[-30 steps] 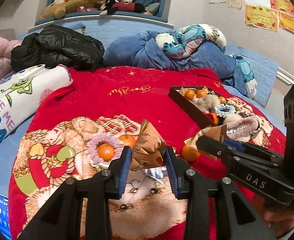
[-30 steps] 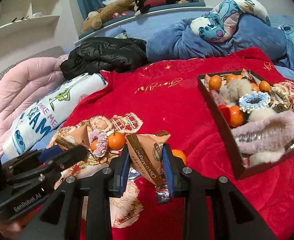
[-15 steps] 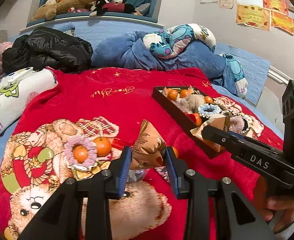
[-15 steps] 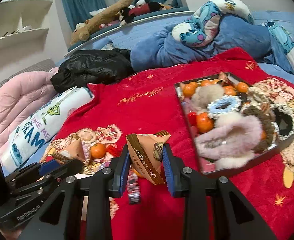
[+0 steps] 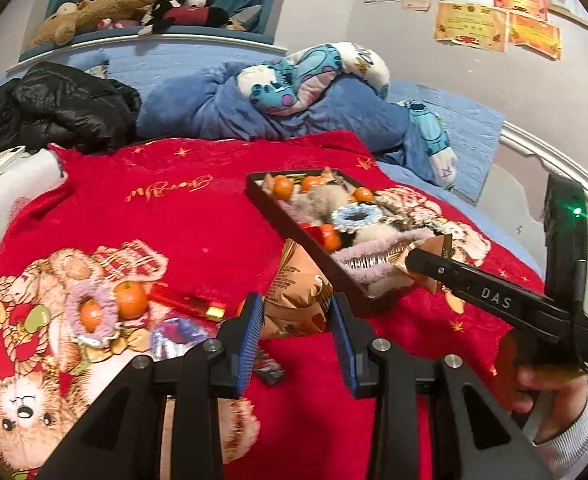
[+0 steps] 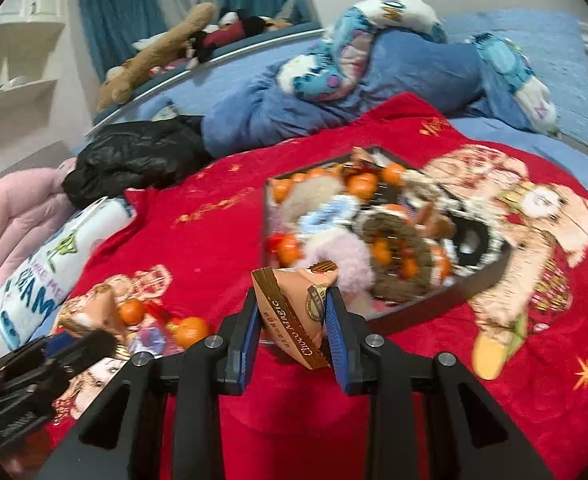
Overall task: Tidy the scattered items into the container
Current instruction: 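Lift both held brown packets and carry them toward the black box, then lower both held packets over the inside of the black box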
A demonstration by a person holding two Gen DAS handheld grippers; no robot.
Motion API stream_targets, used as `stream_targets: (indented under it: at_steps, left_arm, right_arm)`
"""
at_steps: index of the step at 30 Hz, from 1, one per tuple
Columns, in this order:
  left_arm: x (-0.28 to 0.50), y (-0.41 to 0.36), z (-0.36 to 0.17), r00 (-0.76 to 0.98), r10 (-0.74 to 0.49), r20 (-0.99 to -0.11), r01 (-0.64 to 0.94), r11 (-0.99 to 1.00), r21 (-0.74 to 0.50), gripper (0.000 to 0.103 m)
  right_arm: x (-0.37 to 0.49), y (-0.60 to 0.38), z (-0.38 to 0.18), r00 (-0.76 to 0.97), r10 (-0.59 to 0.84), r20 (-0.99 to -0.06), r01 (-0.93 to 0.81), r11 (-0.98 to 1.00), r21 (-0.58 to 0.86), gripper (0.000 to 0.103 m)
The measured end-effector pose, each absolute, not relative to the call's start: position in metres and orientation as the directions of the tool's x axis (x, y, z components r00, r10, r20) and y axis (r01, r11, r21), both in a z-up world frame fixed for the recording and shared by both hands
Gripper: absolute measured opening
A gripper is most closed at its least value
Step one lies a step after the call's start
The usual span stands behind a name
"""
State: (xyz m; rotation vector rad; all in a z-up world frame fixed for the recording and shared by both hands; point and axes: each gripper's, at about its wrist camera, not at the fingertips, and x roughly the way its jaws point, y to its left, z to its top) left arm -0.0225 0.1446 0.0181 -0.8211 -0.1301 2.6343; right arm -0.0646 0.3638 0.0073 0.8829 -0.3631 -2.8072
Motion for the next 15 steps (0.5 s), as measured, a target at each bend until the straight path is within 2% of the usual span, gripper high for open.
stream_targets:
  at_steps: [7,15]
  left_arm:
    - [-0.025,0.171,0.017,-0.723,0.455,-0.519,-0.387,-0.890,-0.240,0.036]
    - [-0.022,0.199,0.015,-0.675,0.521,-0.522,-0.472,-0.849,-0.237,0.036]
  right_arm:
    - [-0.062,0.389,0.009,-0.816,-0.224,-0.532,0.056,-0.948,0.313,0.030]
    - [-0.073,0.400,0.007,-0.812,-0.229,-0.537,0.025,-0.932,0.360,0.030]
